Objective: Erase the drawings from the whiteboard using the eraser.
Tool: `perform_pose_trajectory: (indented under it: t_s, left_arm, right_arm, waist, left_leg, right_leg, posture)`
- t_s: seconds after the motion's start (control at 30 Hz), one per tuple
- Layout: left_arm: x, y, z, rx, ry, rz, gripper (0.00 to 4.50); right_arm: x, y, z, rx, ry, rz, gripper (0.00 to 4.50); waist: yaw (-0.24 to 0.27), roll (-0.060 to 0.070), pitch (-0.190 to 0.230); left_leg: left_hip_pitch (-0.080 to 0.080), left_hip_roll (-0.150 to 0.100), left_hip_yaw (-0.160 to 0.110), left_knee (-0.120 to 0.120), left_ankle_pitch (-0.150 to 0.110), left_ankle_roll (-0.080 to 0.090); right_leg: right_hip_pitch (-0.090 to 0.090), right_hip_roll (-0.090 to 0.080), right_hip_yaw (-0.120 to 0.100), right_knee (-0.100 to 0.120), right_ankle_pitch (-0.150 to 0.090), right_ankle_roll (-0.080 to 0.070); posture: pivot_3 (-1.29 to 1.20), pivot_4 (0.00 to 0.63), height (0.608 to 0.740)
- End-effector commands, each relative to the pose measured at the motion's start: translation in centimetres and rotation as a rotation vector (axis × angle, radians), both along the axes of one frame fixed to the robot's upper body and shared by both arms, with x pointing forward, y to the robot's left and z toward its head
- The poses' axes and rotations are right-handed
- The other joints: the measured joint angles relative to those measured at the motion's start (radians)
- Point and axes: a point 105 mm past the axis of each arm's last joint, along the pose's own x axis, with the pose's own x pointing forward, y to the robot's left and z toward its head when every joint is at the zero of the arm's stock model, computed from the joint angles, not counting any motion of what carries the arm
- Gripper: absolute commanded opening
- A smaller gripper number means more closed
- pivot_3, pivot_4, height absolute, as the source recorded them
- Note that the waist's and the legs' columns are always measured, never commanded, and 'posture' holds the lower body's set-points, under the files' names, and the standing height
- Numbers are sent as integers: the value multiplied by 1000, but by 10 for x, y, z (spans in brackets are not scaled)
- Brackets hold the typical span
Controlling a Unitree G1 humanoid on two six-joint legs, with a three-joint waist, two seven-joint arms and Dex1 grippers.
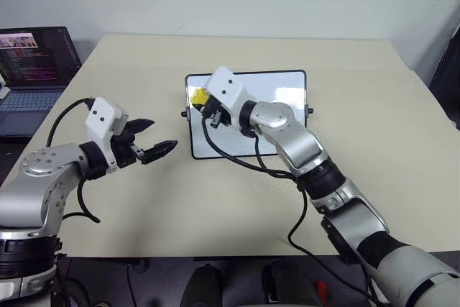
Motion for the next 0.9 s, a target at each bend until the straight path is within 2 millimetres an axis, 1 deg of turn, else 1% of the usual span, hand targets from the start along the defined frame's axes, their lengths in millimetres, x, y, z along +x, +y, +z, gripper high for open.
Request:
perform_pose_trajectory:
  t_s: [0.03, 0.17, 0.27, 0.37, 0.5, 0.6, 0.67, 0.73, 0.83, 0.87, 0.9]
  left_arm:
    - [2, -5, 13, 19, -49, -34, 4500]
    - [3, -5, 14, 15, -52, -39, 4500]
    - [2, -7, 12, 19, -49, -49, 4500]
    - [1, -10, 11, 17, -50, -54, 4500]
    - [1, -11, 9, 15, -49, -57, 4500]
    - [0, -8, 8, 18, -45, -50, 4500]
    - [0, -7, 8, 22, -44, -47, 4500]
    - [0, -7, 8, 23, -44, -48, 4500]
    - [1, -9, 7, 26, -42, -50, 4500]
    - [1, -9, 6, 28, -39, -52, 4500]
    - [1, -10, 4, 28, -36, -54, 4500]
  right_arm:
    - [9, 7, 13, 5, -63, -5, 1322]
    - [31, -1, 8, -34, -100, -96, 1321]
    - [40, -5, 0, -71, -97, -117, 1321]
    - [43, -8, -11, -104, -73, -118, 1321]
    - [43, -11, -36, -167, -13, -92, 1321]
    - [38, -14, -61, -255, 45, -50, 1321]
    - [35, -15, -68, -287, 57, -32, 1321]
    - [40, -16, -60, -262, 14, -69, 1321]
    - [51, -21, -34, -177, -66, -149, 1321]
    - [53, -21, -28, -156, -75, -161, 1321]
    - [54, -21, -26, -149, -69, -162, 1321]
  waist:
    - [0, 0, 0]
    - [0, 0, 0]
    - [0, 0, 0]
    - [0, 0, 0]
    - [-1, 0, 0]
    - [-1, 0, 0]
    - [-1, 0, 0]
    - [-1, 0, 0]
    - [0, 0, 0]
    - [1, 0, 0]
    - [3, 0, 0]
  left_leg:
    - [0, 0, 0, 0, 0, 0]
    - [0, 0, 0, 0, 0, 0]
    - [0, 0, 0, 0, 0, 0]
    - [0, 0, 0, -1, 0, 0]
    - [0, 0, 0, -1, 0, 0]
    - [0, 0, 0, -1, 0, 0]
    - [1, 0, 0, 0, 0, 0]
    - [1, 0, 0, 0, 0, 0]
    - [1, 0, 0, 0, 0, 0]
    - [1, 0, -1, 0, 0, 0]
    - [1, 0, -1, 1, 0, 0]
  right_leg:
    - [0, 0, 0, 0, 0, 0]
    - [0, 0, 0, 0, 0, 0]
    - [0, -1, 0, 0, 0, 0]
    - [0, -1, 0, 0, 0, 0]
    - [0, -1, 0, 0, 0, 0]
    - [0, -1, 0, 1, 0, 0]
    - [0, -1, 0, 1, 0, 0]
    - [1, -1, 0, 1, 0, 0]
    - [1, -1, 0, 2, 1, -1]
    - [1, -1, 0, 2, 1, -1]
    - [1, -1, -1, 2, 1, -1]
  posture:
    - [0, 150, 740]
    - [0, 150, 740]
    - [0, 150, 740]
    - [0, 150, 740]
    - [0, 150, 740]
    - [0, 150, 740]
    - [0, 150, 740]
    - [0, 150, 740]
    - [0, 150, 740]
    - [0, 150, 740]
    - [0, 150, 740]
